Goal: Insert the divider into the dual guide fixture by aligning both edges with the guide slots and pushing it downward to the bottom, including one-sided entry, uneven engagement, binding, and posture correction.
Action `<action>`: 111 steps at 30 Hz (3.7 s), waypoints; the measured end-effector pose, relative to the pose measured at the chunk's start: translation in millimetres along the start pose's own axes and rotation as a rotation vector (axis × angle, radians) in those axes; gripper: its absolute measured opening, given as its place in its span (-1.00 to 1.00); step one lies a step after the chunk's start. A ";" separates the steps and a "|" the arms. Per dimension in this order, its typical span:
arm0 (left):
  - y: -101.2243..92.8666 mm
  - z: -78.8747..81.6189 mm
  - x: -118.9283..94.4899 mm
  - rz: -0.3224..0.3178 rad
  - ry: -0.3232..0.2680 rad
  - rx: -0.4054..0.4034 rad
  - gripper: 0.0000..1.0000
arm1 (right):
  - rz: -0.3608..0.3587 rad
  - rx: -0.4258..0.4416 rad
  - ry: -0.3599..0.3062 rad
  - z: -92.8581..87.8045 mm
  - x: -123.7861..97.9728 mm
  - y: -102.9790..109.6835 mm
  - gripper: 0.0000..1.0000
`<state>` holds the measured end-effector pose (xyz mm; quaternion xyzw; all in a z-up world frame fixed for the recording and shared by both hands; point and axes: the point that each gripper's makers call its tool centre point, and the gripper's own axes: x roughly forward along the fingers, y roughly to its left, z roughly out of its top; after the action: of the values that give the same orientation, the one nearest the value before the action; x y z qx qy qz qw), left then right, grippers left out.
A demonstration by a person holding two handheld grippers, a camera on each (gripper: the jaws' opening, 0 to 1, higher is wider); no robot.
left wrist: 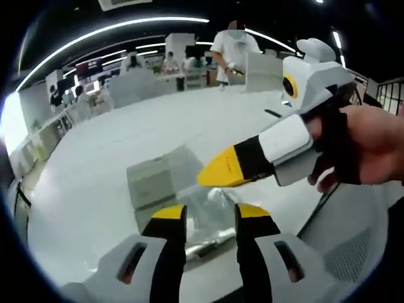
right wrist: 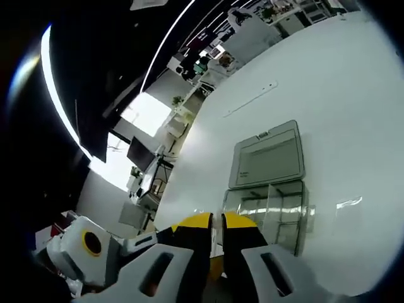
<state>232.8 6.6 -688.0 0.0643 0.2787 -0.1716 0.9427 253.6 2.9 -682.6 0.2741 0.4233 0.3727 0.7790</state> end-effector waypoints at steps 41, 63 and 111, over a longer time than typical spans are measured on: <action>-2.5 11.1 -4.8 0.160 0.057 0.905 -1.00 | 0.084 0.457 0.011 -4.2 -1.9 -10.6 -0.93; 18.5 9.2 -10.0 0.045 0.001 0.410 -1.00 | 0.190 0.265 -0.067 11.9 -7.6 -2.5 -0.27; -24.7 23.6 -12.0 -0.270 -0.079 0.005 -0.87 | 0.162 0.239 -0.204 33.9 -14.1 -14.4 -0.34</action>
<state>226.4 -18.1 -662.3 0.0219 0.2471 -0.3001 0.9211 282.8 -20.6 -670.2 0.4342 0.3600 0.3515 0.7472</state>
